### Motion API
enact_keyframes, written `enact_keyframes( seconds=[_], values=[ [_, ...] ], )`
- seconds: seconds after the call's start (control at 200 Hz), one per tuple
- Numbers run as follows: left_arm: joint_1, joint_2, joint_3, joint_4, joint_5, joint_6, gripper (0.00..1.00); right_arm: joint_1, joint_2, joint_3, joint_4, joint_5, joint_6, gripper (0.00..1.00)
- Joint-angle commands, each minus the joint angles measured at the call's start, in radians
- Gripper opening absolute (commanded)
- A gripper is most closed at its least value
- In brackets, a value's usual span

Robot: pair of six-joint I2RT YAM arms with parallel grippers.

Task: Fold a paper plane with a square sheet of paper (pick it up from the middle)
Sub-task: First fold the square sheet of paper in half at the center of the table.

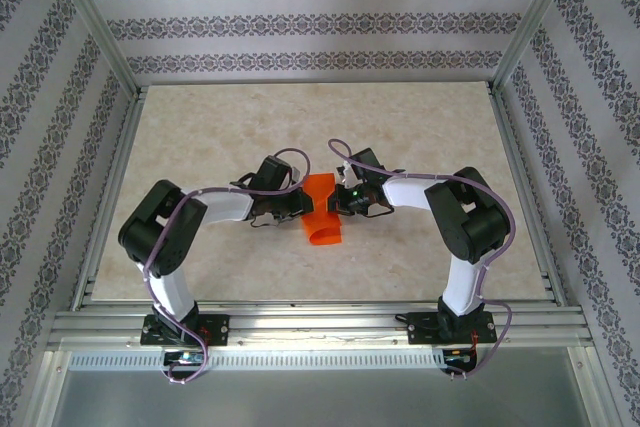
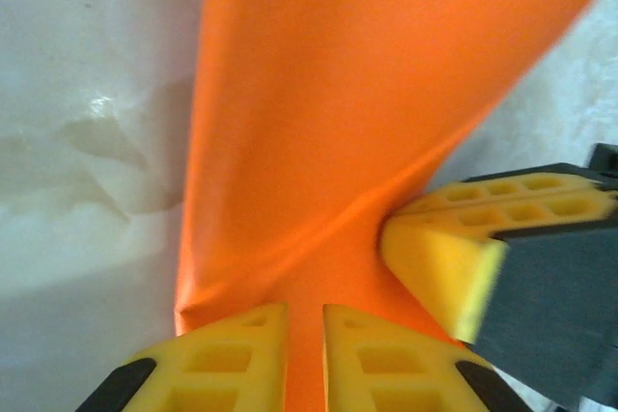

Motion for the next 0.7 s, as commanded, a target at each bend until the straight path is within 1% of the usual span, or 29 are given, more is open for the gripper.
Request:
enact_keyframes(
  seconds=[0.0, 0.14, 0.28, 0.33, 0.4, 0.475, 0.57, 0.624, 0.694],
  values=[
    [0.009, -0.06, 0.005, -0.005, 0.037, -0.03, 0.19, -0.013, 0.032, -0.048, -0.12, 0.083, 0.001, 0.0],
    [0.006, -0.043, -0.012, 0.043, 0.096, -0.069, 0.18, -0.013, 0.032, -0.048, -0.116, 0.081, 0.006, 0.0],
    [0.004, -0.017, -0.037, 0.057, 0.107, -0.083, 0.17, -0.012, 0.032, -0.044, -0.114, 0.078, 0.008, 0.0],
    [0.003, -0.008, -0.043, 0.039, 0.099, -0.078, 0.14, -0.012, 0.032, -0.046, -0.113, 0.08, 0.008, 0.0],
    [0.003, 0.002, -0.058, 0.022, 0.086, -0.066, 0.13, -0.013, 0.029, -0.049, -0.113, 0.078, 0.008, 0.0],
    [0.003, 0.011, -0.086, 0.038, 0.084, -0.065, 0.09, -0.013, 0.025, -0.054, -0.113, 0.08, 0.007, 0.0],
    [0.003, 0.027, -0.101, 0.003, 0.06, -0.044, 0.02, -0.013, 0.024, -0.056, -0.113, 0.083, 0.007, 0.0],
    [0.002, 0.031, -0.102, -0.039, 0.03, -0.026, 0.0, -0.012, 0.024, -0.056, -0.112, 0.081, 0.009, 0.0],
    [0.004, 0.028, -0.102, -0.079, -0.005, -0.002, 0.0, -0.011, 0.022, -0.059, -0.111, 0.083, 0.011, 0.0]
  ],
)
